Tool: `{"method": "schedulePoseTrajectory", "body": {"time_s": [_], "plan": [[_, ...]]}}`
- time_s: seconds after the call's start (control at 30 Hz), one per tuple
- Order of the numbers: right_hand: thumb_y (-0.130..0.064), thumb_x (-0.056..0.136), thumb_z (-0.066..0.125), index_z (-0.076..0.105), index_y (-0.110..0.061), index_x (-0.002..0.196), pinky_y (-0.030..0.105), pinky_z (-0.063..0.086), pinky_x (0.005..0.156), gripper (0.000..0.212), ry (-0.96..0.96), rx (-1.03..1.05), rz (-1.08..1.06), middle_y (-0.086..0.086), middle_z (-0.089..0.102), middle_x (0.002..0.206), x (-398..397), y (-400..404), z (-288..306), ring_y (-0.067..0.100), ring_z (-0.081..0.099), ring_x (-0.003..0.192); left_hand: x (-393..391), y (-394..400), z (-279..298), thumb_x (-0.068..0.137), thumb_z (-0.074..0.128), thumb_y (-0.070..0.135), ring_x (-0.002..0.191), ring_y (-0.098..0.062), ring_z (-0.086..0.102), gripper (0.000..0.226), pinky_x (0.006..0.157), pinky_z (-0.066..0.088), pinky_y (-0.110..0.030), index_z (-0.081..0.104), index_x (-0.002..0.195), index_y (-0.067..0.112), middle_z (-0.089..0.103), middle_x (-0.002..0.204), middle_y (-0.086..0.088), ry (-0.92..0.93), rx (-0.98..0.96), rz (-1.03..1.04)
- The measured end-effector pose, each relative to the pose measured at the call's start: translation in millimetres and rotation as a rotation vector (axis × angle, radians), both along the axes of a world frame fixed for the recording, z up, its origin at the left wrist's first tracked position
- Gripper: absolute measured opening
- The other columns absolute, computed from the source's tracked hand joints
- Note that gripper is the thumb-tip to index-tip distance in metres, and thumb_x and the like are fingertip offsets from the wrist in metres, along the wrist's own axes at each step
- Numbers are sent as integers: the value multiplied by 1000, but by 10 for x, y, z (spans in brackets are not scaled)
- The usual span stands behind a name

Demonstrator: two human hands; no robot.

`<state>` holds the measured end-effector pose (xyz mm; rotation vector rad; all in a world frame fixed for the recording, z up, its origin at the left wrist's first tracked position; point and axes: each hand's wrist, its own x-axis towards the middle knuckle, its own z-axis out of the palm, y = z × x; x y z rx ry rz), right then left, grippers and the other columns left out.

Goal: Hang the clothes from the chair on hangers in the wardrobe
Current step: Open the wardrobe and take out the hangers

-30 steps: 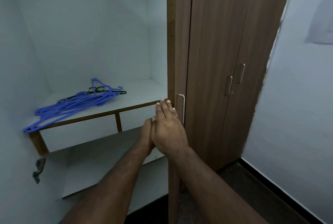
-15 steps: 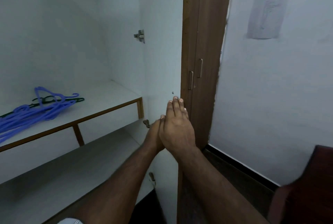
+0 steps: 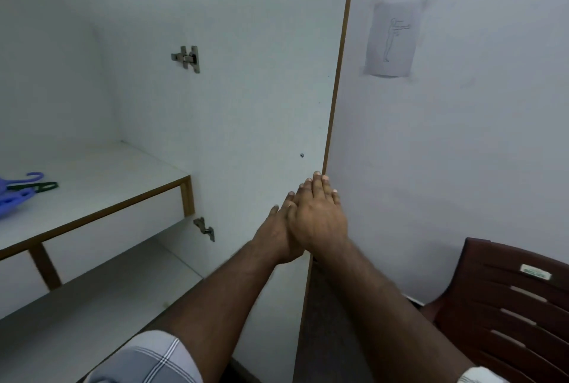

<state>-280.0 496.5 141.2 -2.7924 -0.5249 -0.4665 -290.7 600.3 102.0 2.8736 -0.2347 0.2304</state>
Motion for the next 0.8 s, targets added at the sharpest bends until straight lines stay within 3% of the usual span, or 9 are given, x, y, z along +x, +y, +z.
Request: {"method": "schedulePoseTrajectory", "body": {"time_s": [0.13, 0.3, 0.5, 0.73, 0.8], "plan": [[-50, 103, 21, 4, -13, 159, 50, 3, 124, 69, 101, -60, -33, 4, -10, 167, 127, -150, 8, 23, -10, 154, 179, -7, -42, 104, 42, 31, 153, -17, -17, 82, 125, 5, -47, -23, 155, 24, -29, 163, 5, -37, 132, -31], [-35, 103, 36, -6, -18, 158, 60, 5, 121, 71, 79, -241, -27, -6, -27, 163, 140, -363, -42, 30, -16, 152, 368, 232, -85, 98, 46, 13, 154, -23, -13, 86, 124, 8, -51, -14, 159, 20, -30, 163, 1, -68, 245, 23], [-29, 96, 53, -6, -14, 158, 63, 9, 120, 87, 89, -280, -54, -3, -34, 160, 124, -323, -76, 35, -17, 151, 386, 317, -84, 98, 47, 15, 155, -23, -9, 87, 124, 10, -50, -15, 158, 21, -26, 164, 2, -33, 230, 19], [-49, 94, 57, -10, -12, 157, 62, 9, 119, 99, 106, -278, -99, -2, -38, 158, 135, -220, -155, 36, -19, 151, 327, 334, -110, 100, 46, 17, 154, -24, -12, 85, 124, 7, -50, -16, 158, 21, -23, 165, 1, -31, 194, 27], [-44, 95, 56, -8, -10, 157, 62, 9, 119, 96, 106, -274, -110, 1, -37, 158, 118, -165, -160, 34, -20, 151, 296, 355, -119, 101, 46, 18, 154, -25, -13, 84, 124, 6, -50, -15, 158, 20, -23, 165, -1, -39, 188, 29]]}}
